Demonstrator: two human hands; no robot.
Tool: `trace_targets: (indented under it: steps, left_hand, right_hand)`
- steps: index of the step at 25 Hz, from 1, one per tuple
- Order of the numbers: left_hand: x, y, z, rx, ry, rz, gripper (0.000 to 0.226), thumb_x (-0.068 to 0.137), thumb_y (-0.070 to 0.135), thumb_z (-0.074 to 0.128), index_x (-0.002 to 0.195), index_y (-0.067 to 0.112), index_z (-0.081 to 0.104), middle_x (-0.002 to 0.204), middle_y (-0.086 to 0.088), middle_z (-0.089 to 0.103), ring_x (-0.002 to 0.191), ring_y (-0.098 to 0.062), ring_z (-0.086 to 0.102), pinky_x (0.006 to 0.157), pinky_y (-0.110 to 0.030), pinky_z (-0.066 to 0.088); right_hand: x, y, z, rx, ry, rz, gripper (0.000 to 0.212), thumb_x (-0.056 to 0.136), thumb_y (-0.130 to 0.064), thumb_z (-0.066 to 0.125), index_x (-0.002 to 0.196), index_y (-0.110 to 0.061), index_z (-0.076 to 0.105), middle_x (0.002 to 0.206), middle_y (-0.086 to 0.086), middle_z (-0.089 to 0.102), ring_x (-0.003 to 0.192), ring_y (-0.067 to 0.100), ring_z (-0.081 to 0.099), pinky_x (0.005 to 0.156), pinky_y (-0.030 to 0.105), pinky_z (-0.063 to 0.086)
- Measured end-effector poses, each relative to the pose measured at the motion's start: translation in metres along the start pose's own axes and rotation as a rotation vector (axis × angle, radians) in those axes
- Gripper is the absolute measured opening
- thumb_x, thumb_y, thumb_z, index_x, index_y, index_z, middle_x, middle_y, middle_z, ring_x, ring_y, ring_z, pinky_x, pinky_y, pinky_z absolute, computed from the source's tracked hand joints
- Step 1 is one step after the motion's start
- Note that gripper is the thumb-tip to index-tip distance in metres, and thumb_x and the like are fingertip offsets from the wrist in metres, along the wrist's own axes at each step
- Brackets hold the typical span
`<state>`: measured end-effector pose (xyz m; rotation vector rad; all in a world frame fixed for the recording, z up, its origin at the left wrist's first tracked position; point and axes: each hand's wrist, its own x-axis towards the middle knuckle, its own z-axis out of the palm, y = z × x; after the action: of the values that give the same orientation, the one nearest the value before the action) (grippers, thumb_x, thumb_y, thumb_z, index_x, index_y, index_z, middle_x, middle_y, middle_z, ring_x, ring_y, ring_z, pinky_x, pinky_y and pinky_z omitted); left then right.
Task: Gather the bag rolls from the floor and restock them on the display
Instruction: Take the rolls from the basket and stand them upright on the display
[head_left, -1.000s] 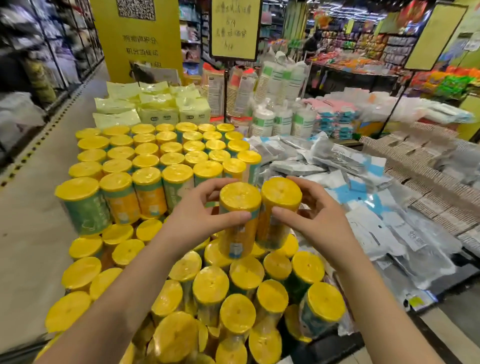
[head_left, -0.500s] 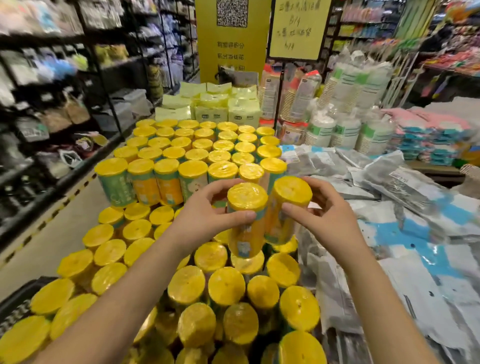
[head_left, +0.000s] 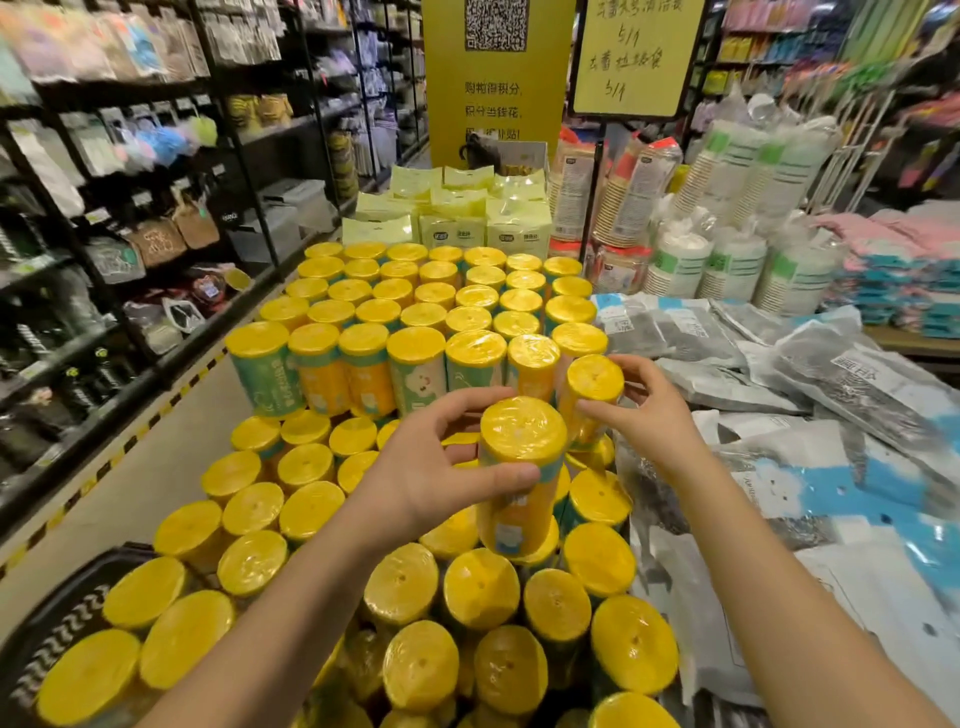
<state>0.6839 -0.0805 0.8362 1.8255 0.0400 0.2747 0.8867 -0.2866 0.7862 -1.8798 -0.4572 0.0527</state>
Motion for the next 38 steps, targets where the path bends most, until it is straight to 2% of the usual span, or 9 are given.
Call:
trace_targets:
  steps: [3, 6, 11, 15, 20, 24, 30, 34, 38]
  left_hand:
    - [0.003, -0.006, 0.0, -0.008, -0.003, 0.01, 0.072, 0.062, 0.035, 0.089, 0.129, 0.032, 0.064, 0.115, 0.018, 0.071, 0.113, -0.005, 0.066, 0.093, -0.027, 0.056]
    - [0.009, -0.013, 0.001, -0.036, -0.013, -0.014, 0.073, 0.063, 0.031, 0.09, 0.131, 0.029, 0.063, 0.117, 0.011, 0.071, 0.114, -0.007, 0.066, 0.094, -0.028, 0.056]
    - [0.02, -0.025, 0.004, -0.046, -0.026, -0.021, 0.073, 0.065, 0.03, 0.091, 0.132, 0.032, 0.062, 0.122, 0.009, 0.069, 0.118, -0.01, 0.064, 0.096, -0.034, 0.057]
    - [0.034, -0.03, 0.009, -0.008, -0.017, -0.014, 0.073, 0.065, 0.034, 0.091, 0.132, 0.034, 0.061, 0.121, 0.016, 0.068, 0.118, -0.003, 0.062, 0.096, -0.031, 0.056]
    - [0.075, -0.043, 0.016, 0.022, 0.021, -0.045, 0.07, 0.069, 0.032, 0.092, 0.13, 0.035, 0.059, 0.126, 0.02, 0.063, 0.117, 0.007, 0.058, 0.098, -0.027, 0.055]
    - [0.1, -0.064, 0.027, 0.066, 0.032, -0.051, 0.072, 0.07, 0.033, 0.092, 0.132, 0.03, 0.057, 0.131, 0.014, 0.059, 0.116, 0.009, 0.056, 0.098, -0.025, 0.054]
    - [0.11, -0.08, 0.036, 0.059, 0.079, -0.052, 0.074, 0.074, 0.032, 0.09, 0.138, 0.027, 0.052, 0.136, 0.011, 0.054, 0.127, -0.004, 0.053, 0.106, -0.036, 0.051]
    - [0.104, -0.08, 0.038, 0.118, 0.086, -0.033, 0.069, 0.077, 0.035, 0.087, 0.134, 0.031, 0.049, 0.131, 0.018, 0.055, 0.124, 0.003, 0.051, 0.105, -0.04, 0.051]
    - [0.099, -0.07, 0.034, 0.263, 0.05, -0.042, 0.08, 0.079, 0.04, 0.085, 0.144, 0.027, 0.041, 0.142, 0.012, 0.05, 0.124, 0.0, 0.049, 0.106, -0.031, 0.047]
  right_hand:
    - [0.007, 0.007, 0.006, -0.009, -0.008, 0.001, 0.065, 0.076, -0.03, 0.089, 0.132, -0.031, 0.056, 0.121, -0.022, 0.06, 0.108, -0.01, 0.054, 0.091, 0.022, 0.046]
    - [0.011, 0.01, 0.009, -0.02, -0.001, 0.02, 0.067, 0.079, -0.032, 0.087, 0.136, -0.03, 0.052, 0.123, -0.018, 0.057, 0.108, -0.003, 0.054, 0.083, 0.013, 0.043]
    - [0.009, 0.019, 0.015, -0.064, 0.025, 0.021, 0.071, 0.079, -0.04, 0.085, 0.14, -0.028, 0.052, 0.132, -0.012, 0.059, 0.121, 0.008, 0.055, 0.097, 0.027, 0.044]
    - [0.004, 0.013, 0.015, -0.062, 0.007, 0.043, 0.071, 0.083, -0.038, 0.082, 0.144, -0.028, 0.048, 0.132, -0.012, 0.057, 0.123, 0.01, 0.053, 0.098, 0.03, 0.045]
    - [-0.01, 0.007, 0.01, -0.172, 0.05, 0.088, 0.087, 0.083, -0.045, 0.08, 0.154, -0.023, 0.034, 0.15, -0.002, 0.049, 0.136, 0.016, 0.047, 0.107, 0.036, 0.043]
    - [-0.033, -0.002, 0.0, -0.172, 0.083, 0.072, 0.082, 0.084, -0.042, 0.079, 0.152, -0.025, 0.036, 0.149, -0.002, 0.049, 0.133, 0.012, 0.049, 0.109, 0.04, 0.045]
    - [-0.066, -0.011, 0.002, -0.128, 0.072, 0.024, 0.06, 0.087, -0.039, 0.077, 0.139, -0.039, 0.046, 0.134, -0.017, 0.057, 0.124, -0.002, 0.053, 0.101, 0.03, 0.046]
    - [-0.069, -0.015, 0.007, -0.139, 0.062, -0.007, 0.062, 0.088, -0.039, 0.075, 0.143, -0.031, 0.047, 0.134, -0.016, 0.057, 0.123, -0.003, 0.054, 0.101, 0.029, 0.047]
    - [-0.069, -0.014, 0.011, -0.203, 0.034, -0.021, 0.064, 0.087, -0.042, 0.074, 0.144, -0.033, 0.047, 0.135, -0.015, 0.056, 0.122, -0.001, 0.054, 0.102, 0.031, 0.049]
